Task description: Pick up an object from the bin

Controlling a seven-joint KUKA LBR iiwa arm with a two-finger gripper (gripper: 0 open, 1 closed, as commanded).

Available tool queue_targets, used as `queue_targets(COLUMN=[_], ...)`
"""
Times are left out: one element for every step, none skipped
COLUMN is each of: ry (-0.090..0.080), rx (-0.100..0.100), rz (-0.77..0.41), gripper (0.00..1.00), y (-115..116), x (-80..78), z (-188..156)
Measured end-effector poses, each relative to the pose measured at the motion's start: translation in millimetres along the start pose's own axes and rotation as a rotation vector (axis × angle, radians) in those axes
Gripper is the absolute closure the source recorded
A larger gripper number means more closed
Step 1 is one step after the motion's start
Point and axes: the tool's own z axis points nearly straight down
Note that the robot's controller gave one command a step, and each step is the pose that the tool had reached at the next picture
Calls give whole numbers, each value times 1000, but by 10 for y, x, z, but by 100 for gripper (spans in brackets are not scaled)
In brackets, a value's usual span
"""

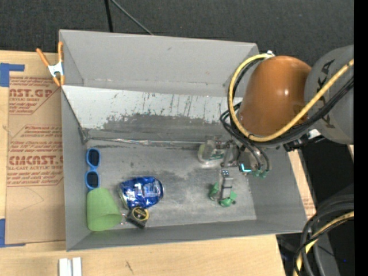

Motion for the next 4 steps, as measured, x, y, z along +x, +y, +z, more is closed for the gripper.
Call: queue_targets(ry=[-14,-8,-7,-2], rx=[1,-2,-2,-1], rz=[59,242,429,462], gripper=[0,0,0,0], y=[-947,-839,-828,-749], x=[208,235,255,235], z=[1482,1167,1094,1495])
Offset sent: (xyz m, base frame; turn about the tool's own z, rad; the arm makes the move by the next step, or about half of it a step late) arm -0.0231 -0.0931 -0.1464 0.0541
